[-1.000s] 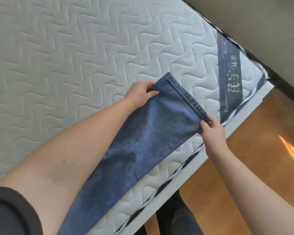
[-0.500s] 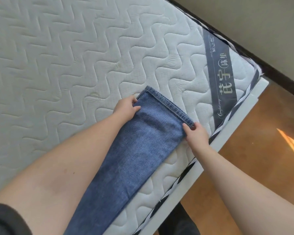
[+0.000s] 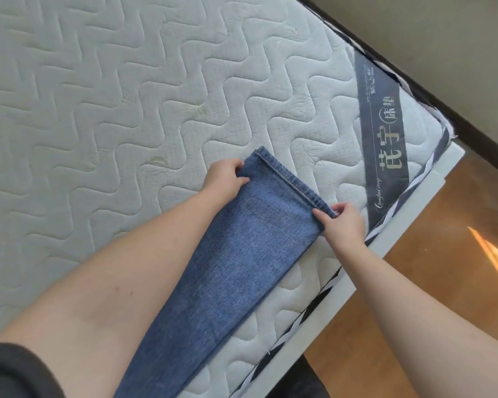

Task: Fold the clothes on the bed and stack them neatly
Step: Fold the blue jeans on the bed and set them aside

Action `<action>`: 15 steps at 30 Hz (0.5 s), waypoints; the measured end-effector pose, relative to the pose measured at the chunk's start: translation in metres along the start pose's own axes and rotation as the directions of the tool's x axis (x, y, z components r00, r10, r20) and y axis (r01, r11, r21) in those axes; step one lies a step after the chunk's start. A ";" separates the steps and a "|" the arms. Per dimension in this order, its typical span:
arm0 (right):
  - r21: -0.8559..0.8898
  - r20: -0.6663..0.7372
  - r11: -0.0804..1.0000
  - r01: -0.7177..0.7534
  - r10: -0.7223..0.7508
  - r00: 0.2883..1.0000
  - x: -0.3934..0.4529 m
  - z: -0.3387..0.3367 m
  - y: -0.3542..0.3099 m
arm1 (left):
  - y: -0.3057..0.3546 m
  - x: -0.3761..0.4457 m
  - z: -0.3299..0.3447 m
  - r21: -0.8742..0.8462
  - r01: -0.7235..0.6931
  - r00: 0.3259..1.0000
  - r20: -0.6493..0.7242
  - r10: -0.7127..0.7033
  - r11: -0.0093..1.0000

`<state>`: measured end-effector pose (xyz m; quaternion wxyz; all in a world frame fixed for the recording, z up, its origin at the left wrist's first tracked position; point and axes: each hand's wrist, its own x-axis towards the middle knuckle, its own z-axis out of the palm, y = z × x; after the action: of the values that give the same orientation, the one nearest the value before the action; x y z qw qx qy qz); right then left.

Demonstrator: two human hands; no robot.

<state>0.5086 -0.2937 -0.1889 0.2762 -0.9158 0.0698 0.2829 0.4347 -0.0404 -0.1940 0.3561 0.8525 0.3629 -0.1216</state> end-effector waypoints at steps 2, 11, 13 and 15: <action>-0.020 -0.013 1.000 -0.001 0.001 1.000 0.003 -0.005 0.003 | 0.004 0.001 0.005 -0.006 -0.004 1.000 -0.001 0.004 1.000; 0.132 -0.117 0.989 -0.062 0.077 0.990 -0.057 0.014 0.019 | -0.068 -0.052 -0.026 -0.210 0.040 0.993 -0.101 -0.062 0.977; 0.150 -0.058 0.983 -0.107 0.117 0.991 -0.091 0.032 0.030 | -0.102 -0.083 -0.039 -0.237 0.088 0.984 -0.130 -0.122 0.967; 0.136 0.005 0.982 -0.129 0.129 0.992 -0.126 0.053 0.041 | -0.138 -0.118 -0.047 -0.256 0.150 0.977 -0.109 -0.183 0.955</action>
<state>0.3671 -0.3027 -0.1738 0.3190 -0.8889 0.1487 0.2932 0.2519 -0.0037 -0.1766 0.4228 0.7741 0.4686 -0.0487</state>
